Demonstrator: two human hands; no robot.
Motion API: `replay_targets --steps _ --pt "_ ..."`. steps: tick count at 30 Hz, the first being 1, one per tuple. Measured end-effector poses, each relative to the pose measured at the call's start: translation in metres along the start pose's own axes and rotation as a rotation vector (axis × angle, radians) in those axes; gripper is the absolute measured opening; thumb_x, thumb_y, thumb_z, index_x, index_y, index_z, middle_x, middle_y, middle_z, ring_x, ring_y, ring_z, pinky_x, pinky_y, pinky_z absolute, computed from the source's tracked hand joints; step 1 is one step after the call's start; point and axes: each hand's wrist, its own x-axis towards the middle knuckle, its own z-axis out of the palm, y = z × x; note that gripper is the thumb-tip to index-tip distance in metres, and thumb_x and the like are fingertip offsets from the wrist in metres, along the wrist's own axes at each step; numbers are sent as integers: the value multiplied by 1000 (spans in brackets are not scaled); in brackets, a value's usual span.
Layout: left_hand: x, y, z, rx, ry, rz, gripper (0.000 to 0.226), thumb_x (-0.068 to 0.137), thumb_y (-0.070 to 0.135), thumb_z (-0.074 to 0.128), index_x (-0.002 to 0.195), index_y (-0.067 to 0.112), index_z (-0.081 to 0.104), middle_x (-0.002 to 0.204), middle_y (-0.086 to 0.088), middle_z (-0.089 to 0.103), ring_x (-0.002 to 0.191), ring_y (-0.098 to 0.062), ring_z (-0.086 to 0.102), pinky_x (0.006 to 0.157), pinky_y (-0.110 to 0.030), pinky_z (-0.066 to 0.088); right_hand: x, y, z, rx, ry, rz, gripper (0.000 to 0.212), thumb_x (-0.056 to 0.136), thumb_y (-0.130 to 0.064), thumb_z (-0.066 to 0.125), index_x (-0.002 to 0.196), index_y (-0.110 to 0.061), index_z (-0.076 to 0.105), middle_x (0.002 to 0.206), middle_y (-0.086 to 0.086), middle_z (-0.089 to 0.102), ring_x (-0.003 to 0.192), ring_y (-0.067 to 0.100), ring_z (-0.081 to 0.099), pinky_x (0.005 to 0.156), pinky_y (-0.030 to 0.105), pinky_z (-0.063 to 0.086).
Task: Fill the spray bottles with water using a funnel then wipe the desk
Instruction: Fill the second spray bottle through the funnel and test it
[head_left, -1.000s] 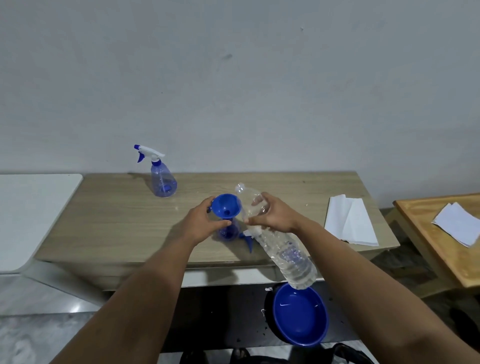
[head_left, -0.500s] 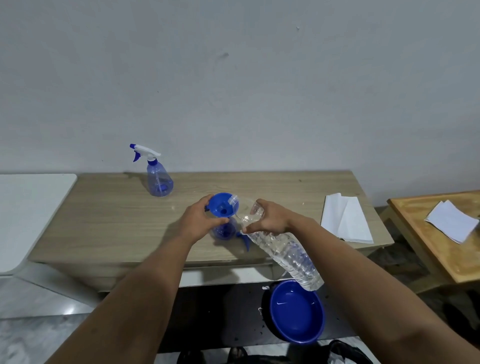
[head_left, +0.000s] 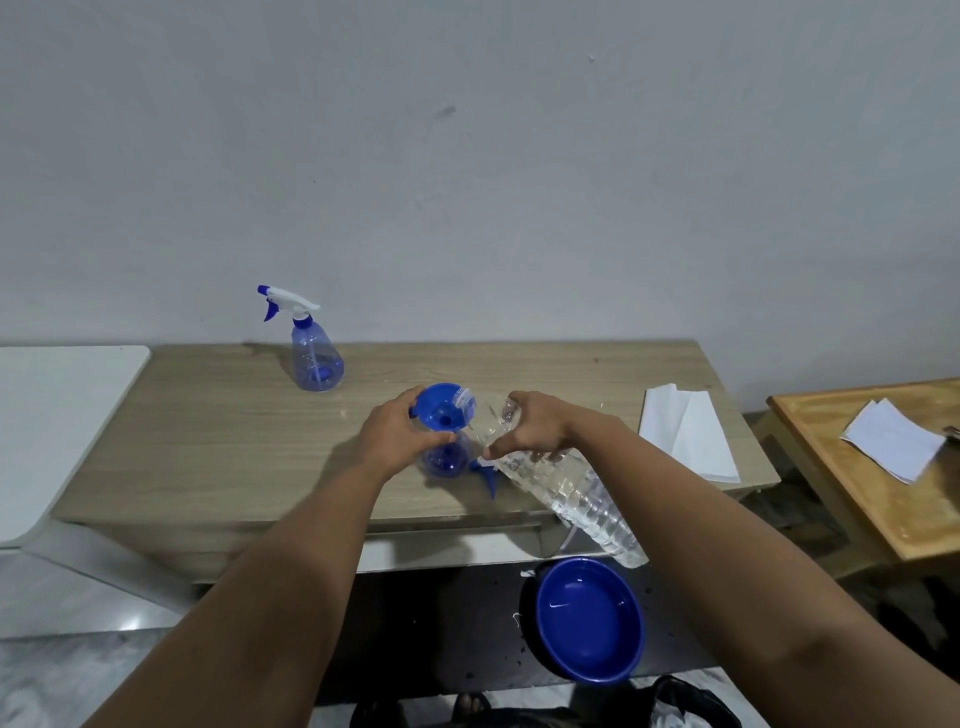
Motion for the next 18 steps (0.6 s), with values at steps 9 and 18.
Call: replay_targets --steps 9,18 --pt "-1 1 0 15 3 -11 76 59 39 94 127 33 61 109 17 67 107 -9 62 93 -30 50 -1 -4 0 -38 -18 14 110 70 -49 95 155 -9 38 146 10 56 105 26 62 73 32 57" --pt "-1 1 -1 21 8 -20 78 61 36 94 131 29 60 108 17 65 107 -10 62 95 -30 50 1 -8 2 -40 -28 31 108 72 -46 94 155 -7 37 149 11 55 97 23 65 72 32 57"
